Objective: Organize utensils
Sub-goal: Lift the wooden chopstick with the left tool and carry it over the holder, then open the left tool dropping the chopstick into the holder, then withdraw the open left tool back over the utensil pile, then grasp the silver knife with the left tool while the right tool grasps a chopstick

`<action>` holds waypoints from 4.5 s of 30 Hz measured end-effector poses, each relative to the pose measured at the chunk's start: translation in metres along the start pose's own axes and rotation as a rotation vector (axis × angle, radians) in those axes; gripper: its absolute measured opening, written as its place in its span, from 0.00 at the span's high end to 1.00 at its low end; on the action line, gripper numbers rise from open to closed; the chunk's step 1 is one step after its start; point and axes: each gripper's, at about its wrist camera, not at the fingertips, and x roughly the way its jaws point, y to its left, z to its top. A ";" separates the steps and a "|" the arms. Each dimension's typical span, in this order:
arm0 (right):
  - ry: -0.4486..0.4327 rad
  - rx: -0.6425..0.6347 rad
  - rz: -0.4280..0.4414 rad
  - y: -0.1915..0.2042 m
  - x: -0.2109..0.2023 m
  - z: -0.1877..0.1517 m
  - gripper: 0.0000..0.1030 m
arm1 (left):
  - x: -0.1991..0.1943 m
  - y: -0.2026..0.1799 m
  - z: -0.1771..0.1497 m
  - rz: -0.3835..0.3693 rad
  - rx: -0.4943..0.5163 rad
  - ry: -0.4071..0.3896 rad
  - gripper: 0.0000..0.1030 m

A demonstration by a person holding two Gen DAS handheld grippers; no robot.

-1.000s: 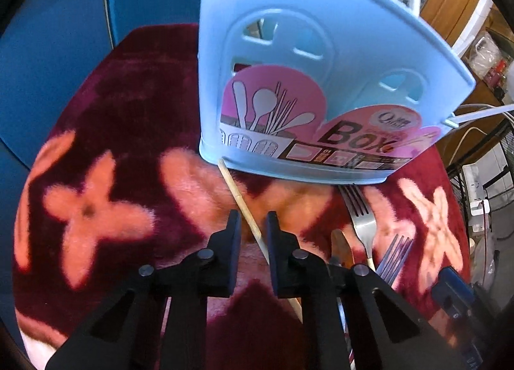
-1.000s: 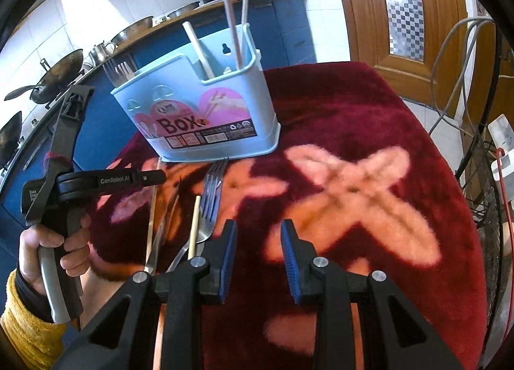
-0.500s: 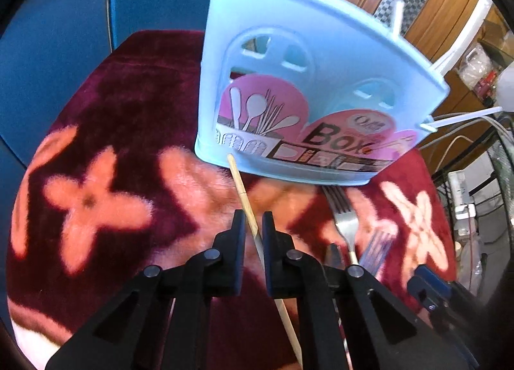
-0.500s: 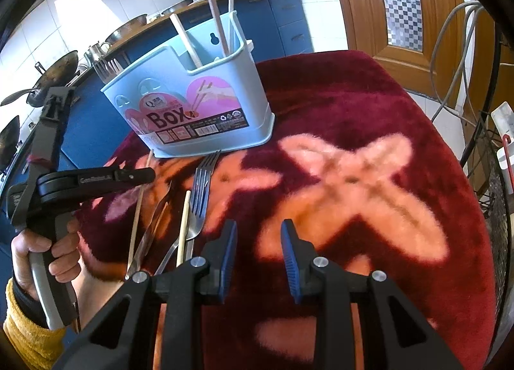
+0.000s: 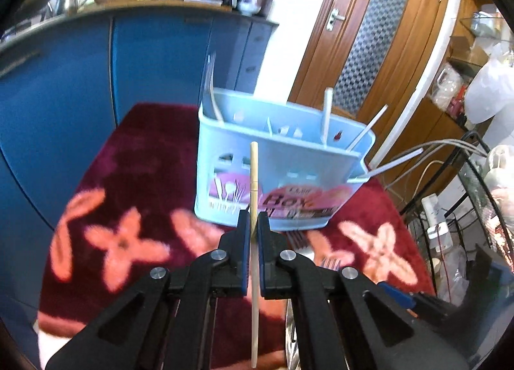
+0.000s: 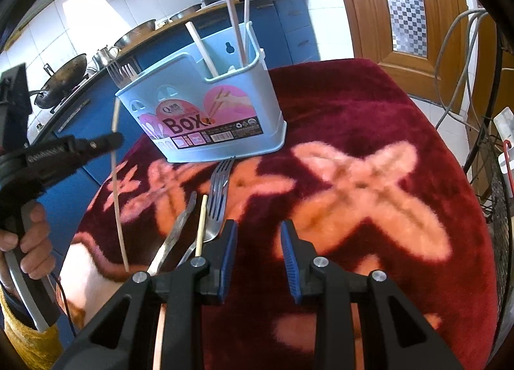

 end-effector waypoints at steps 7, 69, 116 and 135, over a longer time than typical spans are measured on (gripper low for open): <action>-0.007 -0.003 0.013 0.002 -0.001 0.001 0.70 | -0.026 -0.005 0.017 -0.006 0.022 -0.092 0.98; -0.113 -0.004 0.059 0.003 -0.001 0.017 0.68 | 0.002 -0.013 0.072 0.091 0.116 -0.379 0.67; -0.050 0.007 -0.003 0.007 -0.023 -0.019 0.67 | 0.002 -0.008 -0.083 -0.050 0.096 0.173 0.67; -0.052 0.022 0.000 0.002 -0.022 -0.022 0.67 | 0.040 -0.039 -0.103 -0.063 0.190 0.285 0.76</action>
